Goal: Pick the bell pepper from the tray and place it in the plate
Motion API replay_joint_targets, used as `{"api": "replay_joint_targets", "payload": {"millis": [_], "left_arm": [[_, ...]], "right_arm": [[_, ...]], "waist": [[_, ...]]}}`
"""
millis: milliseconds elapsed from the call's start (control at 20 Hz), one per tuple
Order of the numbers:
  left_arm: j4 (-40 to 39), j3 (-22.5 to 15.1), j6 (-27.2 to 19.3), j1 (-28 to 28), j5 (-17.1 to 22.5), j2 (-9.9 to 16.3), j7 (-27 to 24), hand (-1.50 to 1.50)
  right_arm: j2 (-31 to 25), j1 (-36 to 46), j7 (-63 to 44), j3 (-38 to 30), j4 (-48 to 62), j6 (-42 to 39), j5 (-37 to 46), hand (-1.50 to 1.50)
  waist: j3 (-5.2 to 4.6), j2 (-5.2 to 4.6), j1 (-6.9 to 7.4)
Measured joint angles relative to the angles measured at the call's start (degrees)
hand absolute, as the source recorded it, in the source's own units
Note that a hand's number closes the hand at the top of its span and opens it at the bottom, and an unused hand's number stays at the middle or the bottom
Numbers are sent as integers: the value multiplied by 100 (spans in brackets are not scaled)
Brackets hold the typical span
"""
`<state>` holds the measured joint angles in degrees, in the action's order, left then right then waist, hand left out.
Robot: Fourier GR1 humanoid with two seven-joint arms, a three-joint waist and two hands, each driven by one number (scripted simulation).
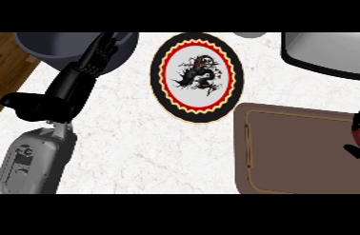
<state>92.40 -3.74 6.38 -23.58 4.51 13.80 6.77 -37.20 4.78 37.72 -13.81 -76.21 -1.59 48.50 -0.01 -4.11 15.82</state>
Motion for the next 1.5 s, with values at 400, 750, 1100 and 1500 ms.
{"api": "replay_joint_targets", "payload": {"millis": [400,750,1100,1500], "left_arm": [[-211,12,-114,-178,-80,-61,130,0],[-312,212,-246,-48,-149,29,106,0],[-375,427,-297,206,-150,106,-27,0],[-356,620,-236,420,-120,231,-94,0]], "right_arm": [[98,2307,371,491,1146,-1150,-432,150],[660,4020,614,755,2291,-2013,-1070,150],[1532,5353,534,1212,3425,-1982,-1089,150],[2563,6520,171,1370,4529,-2082,-1141,150]], "waist": [[19,117,-211],[10,218,-631],[3,277,-998],[-1,321,-1213]]}}
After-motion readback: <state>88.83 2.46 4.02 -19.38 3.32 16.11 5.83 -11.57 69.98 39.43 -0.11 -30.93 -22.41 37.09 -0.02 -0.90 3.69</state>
